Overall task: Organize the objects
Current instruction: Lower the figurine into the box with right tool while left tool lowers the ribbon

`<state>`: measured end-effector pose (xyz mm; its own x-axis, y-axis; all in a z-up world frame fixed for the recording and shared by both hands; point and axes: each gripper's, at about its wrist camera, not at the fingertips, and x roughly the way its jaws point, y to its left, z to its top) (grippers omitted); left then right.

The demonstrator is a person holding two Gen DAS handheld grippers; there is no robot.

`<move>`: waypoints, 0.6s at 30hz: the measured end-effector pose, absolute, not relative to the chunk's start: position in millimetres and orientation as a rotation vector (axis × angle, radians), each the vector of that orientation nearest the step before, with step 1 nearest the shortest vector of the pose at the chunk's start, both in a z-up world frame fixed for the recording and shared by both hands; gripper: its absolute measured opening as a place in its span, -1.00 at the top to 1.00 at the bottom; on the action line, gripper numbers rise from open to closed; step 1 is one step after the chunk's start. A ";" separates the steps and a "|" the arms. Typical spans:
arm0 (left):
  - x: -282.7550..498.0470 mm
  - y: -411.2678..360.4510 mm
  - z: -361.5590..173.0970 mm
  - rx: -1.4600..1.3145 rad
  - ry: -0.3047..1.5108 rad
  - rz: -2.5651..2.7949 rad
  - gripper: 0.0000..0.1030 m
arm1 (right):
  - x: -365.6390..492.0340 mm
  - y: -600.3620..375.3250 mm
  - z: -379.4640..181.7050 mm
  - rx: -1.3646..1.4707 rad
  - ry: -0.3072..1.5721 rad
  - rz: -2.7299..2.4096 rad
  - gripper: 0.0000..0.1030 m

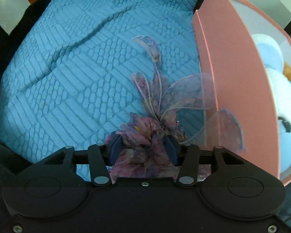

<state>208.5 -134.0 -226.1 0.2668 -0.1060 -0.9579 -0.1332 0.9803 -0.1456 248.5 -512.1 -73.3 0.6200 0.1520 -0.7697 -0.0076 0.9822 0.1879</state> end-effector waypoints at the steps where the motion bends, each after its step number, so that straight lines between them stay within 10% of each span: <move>1: 208.5 -134.4 -227.6 -0.203 1.306 0.022 0.16 | 248.1 -512.2 -74.1 0.173 0.900 0.091 -0.14; 10: 203.7 -146.8 -232.5 -0.049 1.284 0.059 0.79 | 243.6 -513.6 -77.2 0.181 0.905 0.086 -0.14; 18: 201.1 -141.9 -197.0 -0.129 1.236 0.021 0.85 | 239.2 -514.1 -67.8 0.162 0.882 0.085 -0.14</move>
